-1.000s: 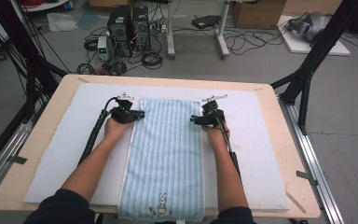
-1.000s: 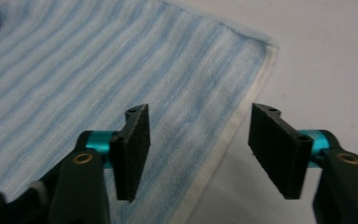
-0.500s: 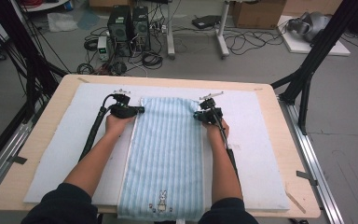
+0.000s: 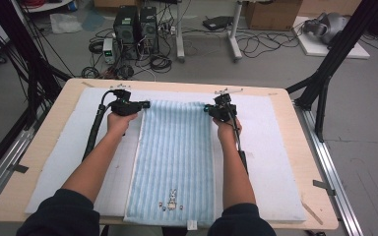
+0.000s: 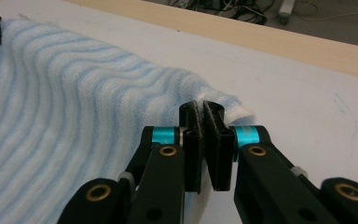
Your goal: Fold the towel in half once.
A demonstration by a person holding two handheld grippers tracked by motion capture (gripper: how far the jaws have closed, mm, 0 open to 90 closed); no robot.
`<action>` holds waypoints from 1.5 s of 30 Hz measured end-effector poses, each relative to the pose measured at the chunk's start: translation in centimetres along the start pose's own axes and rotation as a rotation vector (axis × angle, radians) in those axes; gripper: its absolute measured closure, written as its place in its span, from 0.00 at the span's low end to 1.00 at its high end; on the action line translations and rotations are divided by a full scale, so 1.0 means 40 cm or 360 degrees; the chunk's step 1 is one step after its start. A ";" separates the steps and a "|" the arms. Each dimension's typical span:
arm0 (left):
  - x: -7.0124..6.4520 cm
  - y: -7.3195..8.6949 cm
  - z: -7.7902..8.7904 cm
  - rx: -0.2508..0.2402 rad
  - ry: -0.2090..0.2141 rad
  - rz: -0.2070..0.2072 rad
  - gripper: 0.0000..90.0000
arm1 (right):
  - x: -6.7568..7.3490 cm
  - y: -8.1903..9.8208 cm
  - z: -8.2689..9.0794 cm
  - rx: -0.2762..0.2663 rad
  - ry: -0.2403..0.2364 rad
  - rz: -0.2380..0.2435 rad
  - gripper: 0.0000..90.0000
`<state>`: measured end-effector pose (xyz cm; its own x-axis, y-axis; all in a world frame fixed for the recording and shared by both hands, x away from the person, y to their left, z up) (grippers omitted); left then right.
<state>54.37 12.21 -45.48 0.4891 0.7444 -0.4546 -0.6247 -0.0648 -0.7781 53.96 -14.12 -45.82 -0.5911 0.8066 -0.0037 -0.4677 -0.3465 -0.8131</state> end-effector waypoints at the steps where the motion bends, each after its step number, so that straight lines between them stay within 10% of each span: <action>1: -0.004 0.004 0.008 0.0002 0.0011 -0.0033 0.95 | 0.003 0.000 0.003 -0.0002 -0.0007 0.0005 0.96; 20: -0.077 0.104 0.117 0.0032 0.0141 -0.0265 0.95 | 0.106 0.046 0.120 -0.0113 -0.0149 0.0063 0.95; 45: -0.153 0.271 0.232 0.0087 0.0288 -0.0294 0.94 | 0.224 0.202 0.230 -0.0026 -0.0245 0.0158 0.95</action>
<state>38.94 13.12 -47.09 0.6958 0.6088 -0.3811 -0.5444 0.1009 -0.8327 38.84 -14.09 -47.06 -0.7282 0.6854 0.0036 -0.3918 -0.4120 -0.8226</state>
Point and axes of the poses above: each handheld gripper's, and its own axes: z roughly backward along the jaws, y roughly out of its underside, x roughly to its left, the point moved 9 cm from there along -z, roughly forward along the jaws, and after that the axes turned 9 degrees about z, right-handed, at the moved point
